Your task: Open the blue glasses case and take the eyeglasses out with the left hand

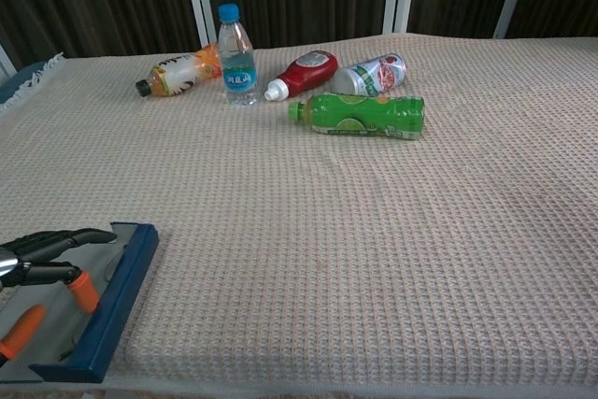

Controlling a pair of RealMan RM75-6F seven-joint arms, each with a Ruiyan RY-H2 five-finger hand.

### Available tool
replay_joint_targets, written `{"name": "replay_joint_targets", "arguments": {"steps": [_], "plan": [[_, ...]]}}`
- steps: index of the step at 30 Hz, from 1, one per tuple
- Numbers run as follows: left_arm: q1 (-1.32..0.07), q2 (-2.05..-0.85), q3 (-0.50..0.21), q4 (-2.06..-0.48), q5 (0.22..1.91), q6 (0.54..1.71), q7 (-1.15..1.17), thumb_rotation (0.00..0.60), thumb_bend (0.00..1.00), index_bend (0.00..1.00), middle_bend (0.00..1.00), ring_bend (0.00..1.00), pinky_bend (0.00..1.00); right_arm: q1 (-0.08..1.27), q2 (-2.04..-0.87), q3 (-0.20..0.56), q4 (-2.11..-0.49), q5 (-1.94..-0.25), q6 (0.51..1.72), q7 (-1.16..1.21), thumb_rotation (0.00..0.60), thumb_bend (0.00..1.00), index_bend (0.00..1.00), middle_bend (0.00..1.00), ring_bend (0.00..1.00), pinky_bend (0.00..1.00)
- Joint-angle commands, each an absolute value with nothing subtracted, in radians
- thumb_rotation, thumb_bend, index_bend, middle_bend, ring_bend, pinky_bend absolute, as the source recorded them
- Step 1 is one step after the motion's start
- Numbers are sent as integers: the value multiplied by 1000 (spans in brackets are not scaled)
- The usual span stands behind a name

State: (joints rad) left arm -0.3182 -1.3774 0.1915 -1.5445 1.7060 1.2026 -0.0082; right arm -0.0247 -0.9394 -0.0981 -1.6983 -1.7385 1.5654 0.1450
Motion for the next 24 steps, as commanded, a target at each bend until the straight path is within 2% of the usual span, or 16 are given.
{"name": "replay_joint_targets", "arguments": {"steps": [1,12,24], "plan": [[-325,-1383,187,-1557,1709,1194,-1,600,692,355,0,0,0,-25,-939,-97,-1698,-1738,1567,147,600,176,0,0,0,0],[-353,-1436,154,-1601,1682,1143,43,600,685,332,0,0,0,-28,-936,-94,-1696,-1737,1577,157,600,176,0,0,0,0],[-395,-1521,67,-1572,1563,1067,114,600,686,312,0,0,0,-34,-930,-90,-1689,-1735,1595,179,600,176,0,0,0,0]]}}
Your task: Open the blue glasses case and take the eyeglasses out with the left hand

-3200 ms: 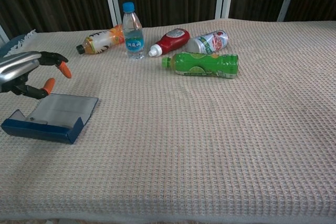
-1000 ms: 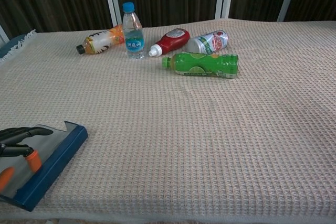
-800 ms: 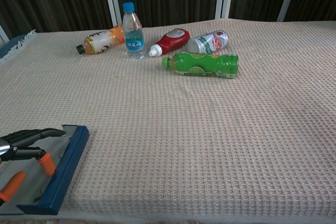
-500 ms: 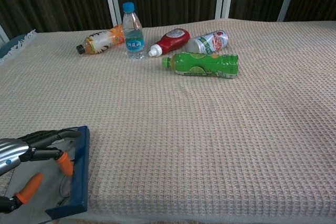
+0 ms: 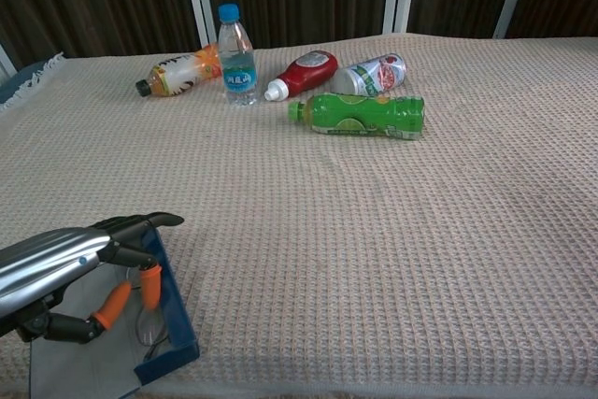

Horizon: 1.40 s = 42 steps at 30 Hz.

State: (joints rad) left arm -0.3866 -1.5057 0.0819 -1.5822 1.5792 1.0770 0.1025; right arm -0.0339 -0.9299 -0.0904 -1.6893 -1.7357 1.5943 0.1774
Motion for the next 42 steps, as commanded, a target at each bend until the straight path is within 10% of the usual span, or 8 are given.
{"name": "replay_joint_targets", "arguments": {"steps": [1,42], "plan": [[-399,-1528,60,-1569,1556,1065,118,600,686,311,0,0,0,-35,-929,-89,-1688,-1735,1596,180,600,176,0,0,0,0],[-547,-1701,-133,-1414,1320,973,140,600,687,204,0,0,0,-35,-925,-75,-1688,-1715,1596,190,600,176,0,0,0,0]]}}
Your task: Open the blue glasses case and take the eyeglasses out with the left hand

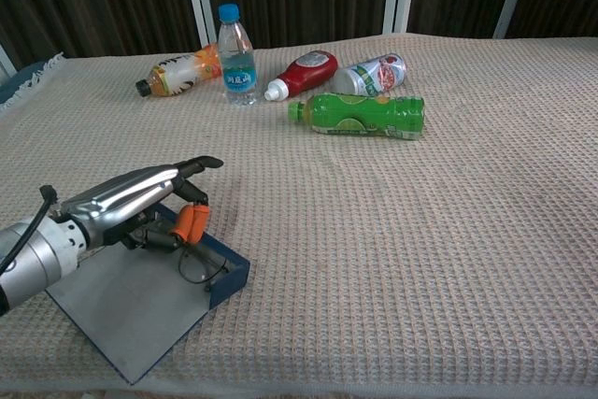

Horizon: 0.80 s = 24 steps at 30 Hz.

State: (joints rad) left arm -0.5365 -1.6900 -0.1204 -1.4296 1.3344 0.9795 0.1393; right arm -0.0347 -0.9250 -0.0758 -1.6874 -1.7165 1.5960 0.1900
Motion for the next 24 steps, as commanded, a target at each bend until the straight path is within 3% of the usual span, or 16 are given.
{"name": "replay_joint_targets", "arguments": {"steps": [1,10,24], "plan": [[-554,-1708,-141,-1401,1308,968,142,600,687,203,0,0,0,-35,-925,-74,-1688,-1713,1596,190,600,176,0,0,0,0],[-592,-1736,-193,-1333,1226,941,144,600,686,188,0,0,0,-33,-927,-71,-1691,-1707,1589,181,600,176,0,0,0,0],[-591,-1693,-192,-1377,1212,981,149,600,671,179,0,0,0,-31,-931,-74,-1694,-1719,1586,171,600,176,0,0,0,0]]}}
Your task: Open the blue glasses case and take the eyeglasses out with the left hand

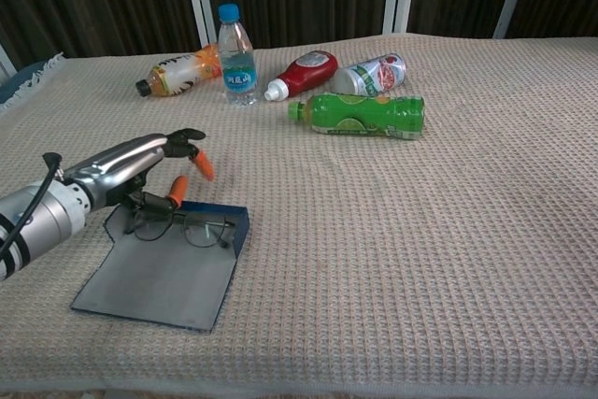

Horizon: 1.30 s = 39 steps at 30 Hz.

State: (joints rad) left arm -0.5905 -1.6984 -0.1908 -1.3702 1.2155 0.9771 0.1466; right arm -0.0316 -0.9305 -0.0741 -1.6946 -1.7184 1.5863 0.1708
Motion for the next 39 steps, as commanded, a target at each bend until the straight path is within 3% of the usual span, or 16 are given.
{"name": "replay_joint_targets", "arguments": {"steps": [1,6,12,27,39], "plan": [[-590,-1689,-192,-1385,1212,985,150,600,669,178,0,0,0,-31,-930,-74,-1694,-1719,1586,172,600,176,0,0,0,0],[-588,-1664,-186,-1421,1214,1000,161,600,619,178,0,0,0,-31,-930,-76,-1694,-1724,1585,172,600,176,0,0,0,0],[-575,-1591,-162,-1515,1230,1013,185,600,487,179,0,0,0,-31,-930,-78,-1692,-1729,1588,175,600,176,0,0,0,0],[-571,-1524,-92,-1596,1185,983,300,600,459,207,0,0,0,-30,-932,-82,-1692,-1738,1586,170,600,176,0,0,0,0],[-572,-1567,-89,-1527,1181,996,288,600,466,290,0,0,0,-30,-935,-84,-1693,-1739,1585,162,600,176,0,0,0,0]]}}
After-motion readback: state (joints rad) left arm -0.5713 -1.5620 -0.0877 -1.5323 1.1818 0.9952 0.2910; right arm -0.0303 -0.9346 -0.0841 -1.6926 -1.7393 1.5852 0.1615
